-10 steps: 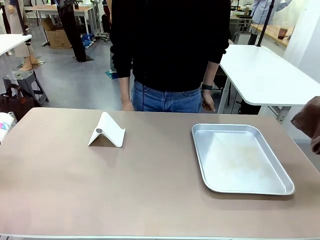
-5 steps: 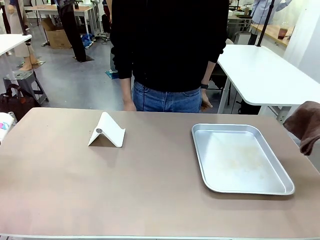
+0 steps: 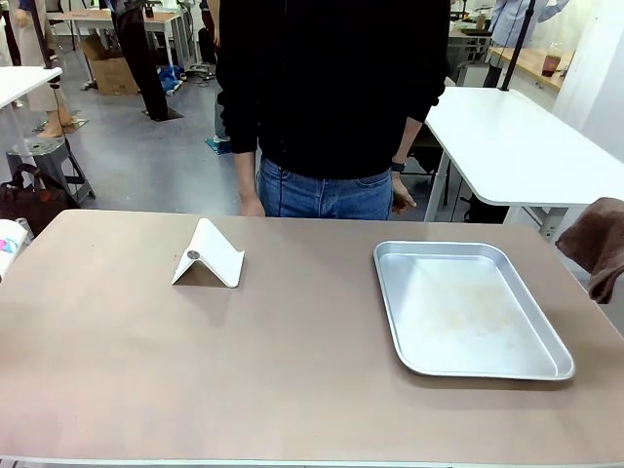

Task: Clean the surface of the table.
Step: Return the Lint Roller and towel to their original positions.

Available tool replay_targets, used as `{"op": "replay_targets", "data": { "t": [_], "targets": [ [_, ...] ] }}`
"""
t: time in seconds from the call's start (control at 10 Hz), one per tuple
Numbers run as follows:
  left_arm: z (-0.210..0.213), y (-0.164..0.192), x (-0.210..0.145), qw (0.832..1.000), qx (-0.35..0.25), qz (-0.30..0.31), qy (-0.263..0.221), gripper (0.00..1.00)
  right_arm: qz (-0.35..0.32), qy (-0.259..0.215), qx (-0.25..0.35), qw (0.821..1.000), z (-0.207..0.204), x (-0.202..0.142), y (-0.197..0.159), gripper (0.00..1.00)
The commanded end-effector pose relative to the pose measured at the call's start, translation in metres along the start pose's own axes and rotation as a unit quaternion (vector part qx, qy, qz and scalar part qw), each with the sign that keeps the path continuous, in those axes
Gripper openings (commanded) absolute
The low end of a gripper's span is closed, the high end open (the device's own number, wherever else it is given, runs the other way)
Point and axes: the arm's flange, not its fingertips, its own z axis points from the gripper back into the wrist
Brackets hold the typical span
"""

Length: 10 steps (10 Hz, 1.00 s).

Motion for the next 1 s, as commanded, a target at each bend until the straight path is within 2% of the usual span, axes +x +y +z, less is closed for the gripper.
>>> {"op": "replay_targets", "data": {
  "t": [0.0, 0.9],
  "targets": [
    [-0.0015, -0.0041, -0.0038, 1.0, -0.007, -0.005, -0.004, 0.22, -0.004, 0.0, 0.006, 1.0, 0.0008, -0.001, 0.0036, 0.07],
    [-0.0015, -0.0041, -0.0038, 1.0, -0.007, -0.005, -0.004, 0.22, 0.0, 0.0, 0.0, 1.0, 0.0, 0.0, 0.0, 0.07]
  ]
}}
